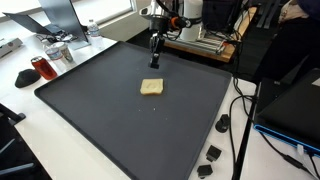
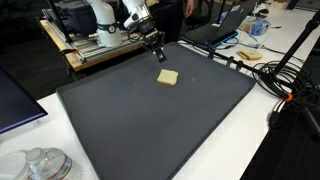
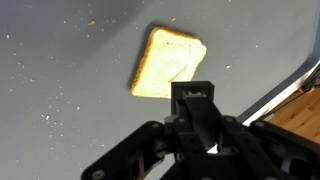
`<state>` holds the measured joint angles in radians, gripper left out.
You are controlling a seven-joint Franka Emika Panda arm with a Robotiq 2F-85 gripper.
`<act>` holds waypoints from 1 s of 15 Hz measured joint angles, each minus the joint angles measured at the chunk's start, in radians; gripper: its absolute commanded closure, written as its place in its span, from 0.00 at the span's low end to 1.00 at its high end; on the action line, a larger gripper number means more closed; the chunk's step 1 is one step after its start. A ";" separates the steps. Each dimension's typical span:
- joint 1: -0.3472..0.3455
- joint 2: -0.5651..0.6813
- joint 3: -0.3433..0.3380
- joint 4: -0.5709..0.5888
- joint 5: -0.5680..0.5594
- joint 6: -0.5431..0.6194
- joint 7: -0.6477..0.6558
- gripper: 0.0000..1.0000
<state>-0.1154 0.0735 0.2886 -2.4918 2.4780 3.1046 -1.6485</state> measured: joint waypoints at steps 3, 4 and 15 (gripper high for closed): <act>-0.003 0.000 0.003 -0.030 0.000 0.000 0.096 0.95; -0.005 -0.001 0.006 -0.045 -0.001 -0.004 0.134 0.95; 0.037 -0.160 -0.076 -0.259 -0.316 -0.236 0.682 0.95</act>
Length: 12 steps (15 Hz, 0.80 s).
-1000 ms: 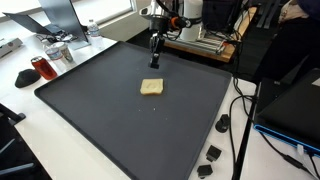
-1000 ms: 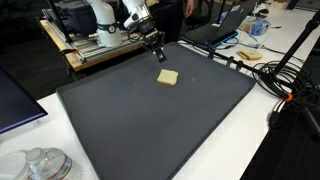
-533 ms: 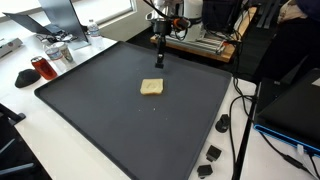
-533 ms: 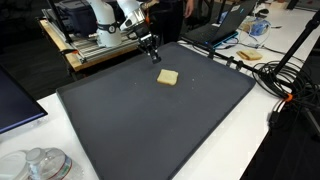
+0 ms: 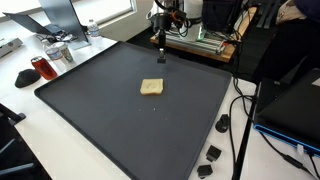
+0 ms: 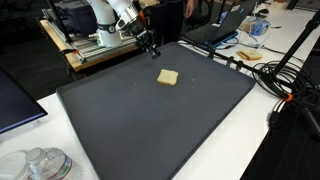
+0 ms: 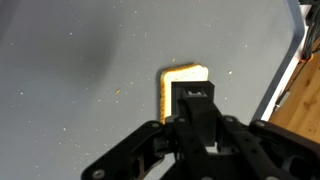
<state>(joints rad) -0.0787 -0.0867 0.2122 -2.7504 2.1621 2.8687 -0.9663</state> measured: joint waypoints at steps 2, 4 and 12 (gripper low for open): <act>0.000 -0.012 -0.017 0.007 -0.090 -0.019 0.092 0.95; 0.010 -0.022 -0.043 0.013 -0.201 -0.023 0.190 0.95; 0.022 -0.068 -0.075 0.010 -0.655 -0.018 0.582 0.95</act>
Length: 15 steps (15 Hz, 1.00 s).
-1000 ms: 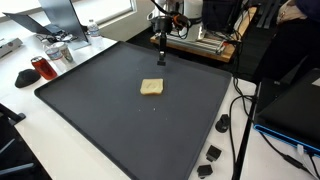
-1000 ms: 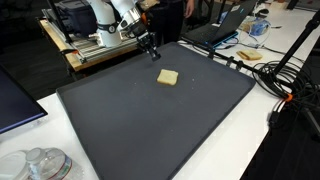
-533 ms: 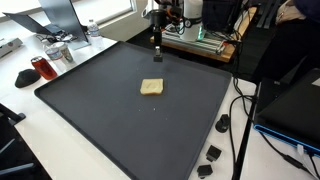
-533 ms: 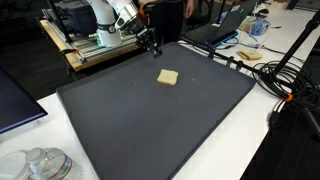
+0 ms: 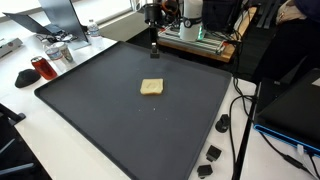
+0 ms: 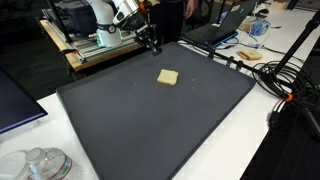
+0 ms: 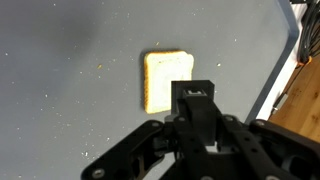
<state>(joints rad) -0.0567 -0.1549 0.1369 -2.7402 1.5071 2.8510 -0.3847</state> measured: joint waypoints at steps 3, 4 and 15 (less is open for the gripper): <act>0.000 0.000 0.014 0.002 -0.140 0.037 0.115 0.95; 0.000 0.000 0.021 0.002 -0.185 0.055 0.151 0.95; -0.032 0.143 0.077 -0.006 -0.890 0.255 0.590 0.95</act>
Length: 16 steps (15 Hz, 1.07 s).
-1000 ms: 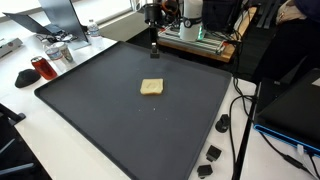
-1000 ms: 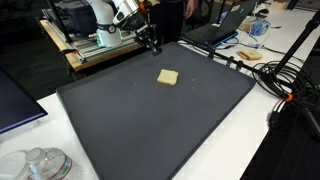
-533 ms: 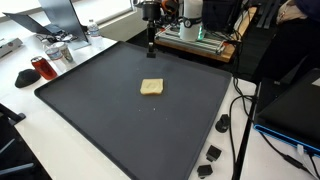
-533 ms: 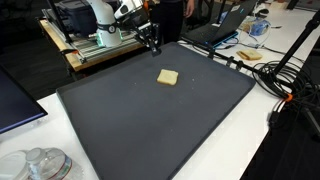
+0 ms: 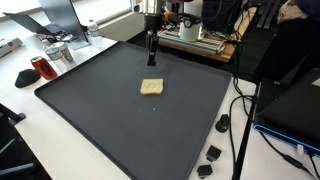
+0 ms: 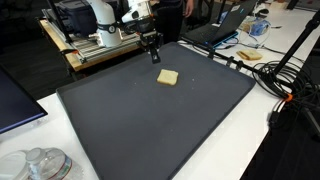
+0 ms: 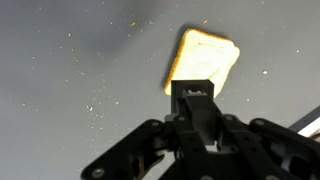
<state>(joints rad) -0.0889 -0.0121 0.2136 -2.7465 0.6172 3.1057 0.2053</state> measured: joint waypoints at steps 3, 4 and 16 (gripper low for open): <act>-0.022 0.040 -0.029 0.001 -0.249 0.007 0.129 0.95; -0.020 0.042 -0.053 0.002 -0.333 0.007 0.168 0.95; 0.079 -0.096 0.024 0.155 -0.899 -0.366 0.540 0.79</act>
<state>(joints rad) -0.0098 -0.1086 0.2376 -2.5913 -0.2819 2.7395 0.7454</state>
